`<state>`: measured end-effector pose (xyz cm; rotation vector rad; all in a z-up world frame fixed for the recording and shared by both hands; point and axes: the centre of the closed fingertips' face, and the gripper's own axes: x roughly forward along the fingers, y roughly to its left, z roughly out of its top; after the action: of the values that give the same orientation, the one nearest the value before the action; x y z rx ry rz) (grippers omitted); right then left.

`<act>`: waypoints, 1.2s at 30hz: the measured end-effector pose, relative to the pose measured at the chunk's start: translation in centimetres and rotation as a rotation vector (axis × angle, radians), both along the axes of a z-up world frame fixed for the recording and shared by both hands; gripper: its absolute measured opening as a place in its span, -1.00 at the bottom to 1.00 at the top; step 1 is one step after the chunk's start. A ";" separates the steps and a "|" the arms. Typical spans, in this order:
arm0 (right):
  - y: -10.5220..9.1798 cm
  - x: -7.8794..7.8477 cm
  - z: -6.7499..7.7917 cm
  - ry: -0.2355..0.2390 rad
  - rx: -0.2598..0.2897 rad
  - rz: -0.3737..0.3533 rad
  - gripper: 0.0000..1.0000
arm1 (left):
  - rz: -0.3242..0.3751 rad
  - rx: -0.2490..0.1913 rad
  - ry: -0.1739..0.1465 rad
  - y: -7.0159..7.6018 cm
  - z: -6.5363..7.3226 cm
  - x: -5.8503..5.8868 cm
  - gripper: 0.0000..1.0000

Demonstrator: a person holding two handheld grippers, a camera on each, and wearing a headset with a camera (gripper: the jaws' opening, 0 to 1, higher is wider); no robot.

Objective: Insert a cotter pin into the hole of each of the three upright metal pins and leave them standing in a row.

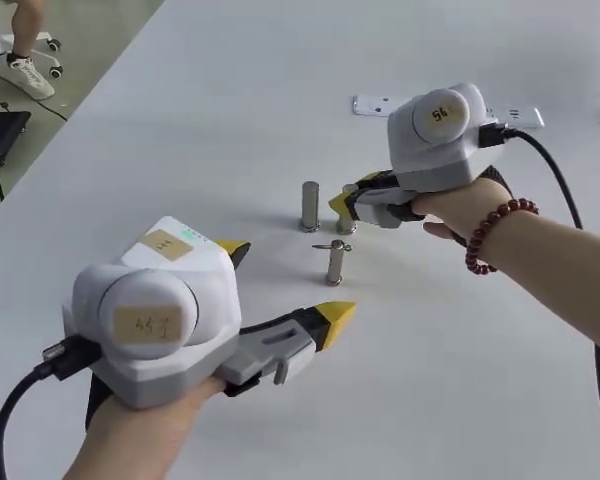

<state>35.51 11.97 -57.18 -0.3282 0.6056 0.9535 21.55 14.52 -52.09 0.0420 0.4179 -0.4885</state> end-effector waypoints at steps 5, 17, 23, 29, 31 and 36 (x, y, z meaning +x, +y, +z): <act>-0.2 0.0 0.0 -0.007 -0.011 0.027 -0.82 | 0.000 0.008 -0.001 0.0 0.0 -0.1 0.35; -0.9 -1.0 0.1 -0.001 -0.007 0.084 -0.84 | -0.020 -0.008 0.000 -0.4 0.4 -0.4 0.52; -2.2 -1.6 0.3 0.004 -0.016 0.097 -0.84 | -0.033 -0.015 -0.003 -0.6 0.5 -0.5 0.66; -3.6 -3.0 0.4 -0.001 -0.034 0.151 -0.84 | -0.052 -0.018 -0.013 -0.9 0.7 -0.8 0.83; -4.0 -3.6 0.5 -0.002 -0.038 0.163 -0.84 | -0.059 -0.021 -0.017 -1.1 0.8 -0.9 0.87; -4.7 -5.1 0.8 -0.002 -0.030 0.208 -0.84 | -0.075 -0.028 -0.030 -1.4 1.2 -1.1 0.96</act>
<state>30.37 7.23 -56.37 -0.4251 0.5923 1.1442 20.46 13.12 -50.92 0.0382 0.3813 -0.5670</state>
